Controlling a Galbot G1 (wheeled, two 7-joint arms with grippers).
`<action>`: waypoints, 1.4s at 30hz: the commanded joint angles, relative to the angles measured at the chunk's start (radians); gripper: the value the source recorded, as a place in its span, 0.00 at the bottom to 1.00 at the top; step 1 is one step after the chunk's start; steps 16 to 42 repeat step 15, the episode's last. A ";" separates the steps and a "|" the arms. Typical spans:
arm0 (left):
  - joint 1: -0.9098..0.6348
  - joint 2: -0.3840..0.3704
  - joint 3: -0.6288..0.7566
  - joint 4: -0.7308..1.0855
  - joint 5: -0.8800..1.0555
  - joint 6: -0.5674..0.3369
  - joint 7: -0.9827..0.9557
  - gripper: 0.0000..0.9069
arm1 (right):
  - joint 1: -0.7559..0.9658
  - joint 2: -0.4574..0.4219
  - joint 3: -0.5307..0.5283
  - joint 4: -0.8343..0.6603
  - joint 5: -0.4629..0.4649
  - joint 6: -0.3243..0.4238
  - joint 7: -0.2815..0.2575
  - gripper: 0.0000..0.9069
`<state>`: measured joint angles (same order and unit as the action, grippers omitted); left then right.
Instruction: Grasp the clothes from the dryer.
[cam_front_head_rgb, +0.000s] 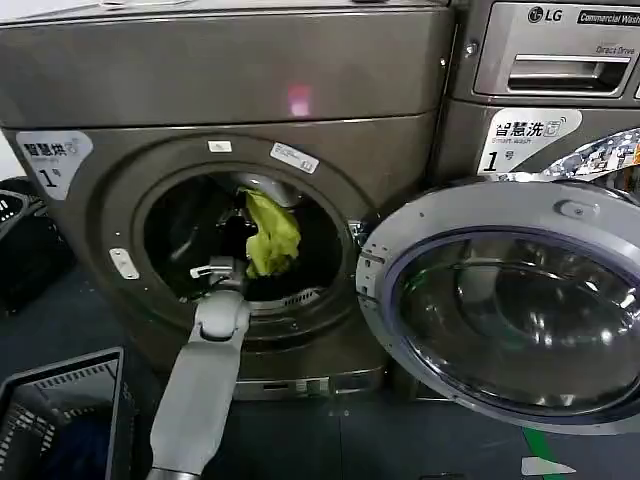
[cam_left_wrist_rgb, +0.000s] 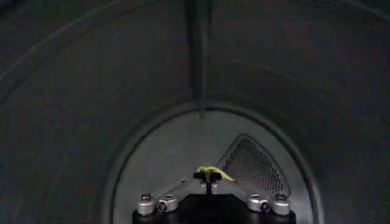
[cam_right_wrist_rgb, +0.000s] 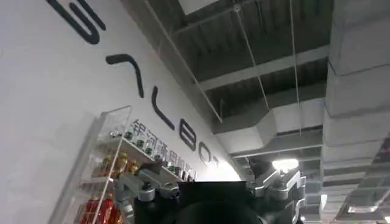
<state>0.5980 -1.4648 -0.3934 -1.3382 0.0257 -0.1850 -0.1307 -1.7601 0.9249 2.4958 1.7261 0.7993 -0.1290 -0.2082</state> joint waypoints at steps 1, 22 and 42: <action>0.005 0.000 -0.001 -0.013 0.004 0.002 -0.008 0.00 | -0.001 0.000 0.011 -0.002 -0.002 -0.008 -0.010 1.00; 0.004 0.005 -0.002 0.004 -0.010 0.072 0.034 0.00 | -0.006 0.001 0.021 -0.005 -0.005 -0.011 -0.014 1.00; 0.004 0.005 -0.002 0.004 -0.010 0.072 0.034 0.00 | -0.006 0.001 0.021 -0.005 -0.005 -0.011 -0.014 1.00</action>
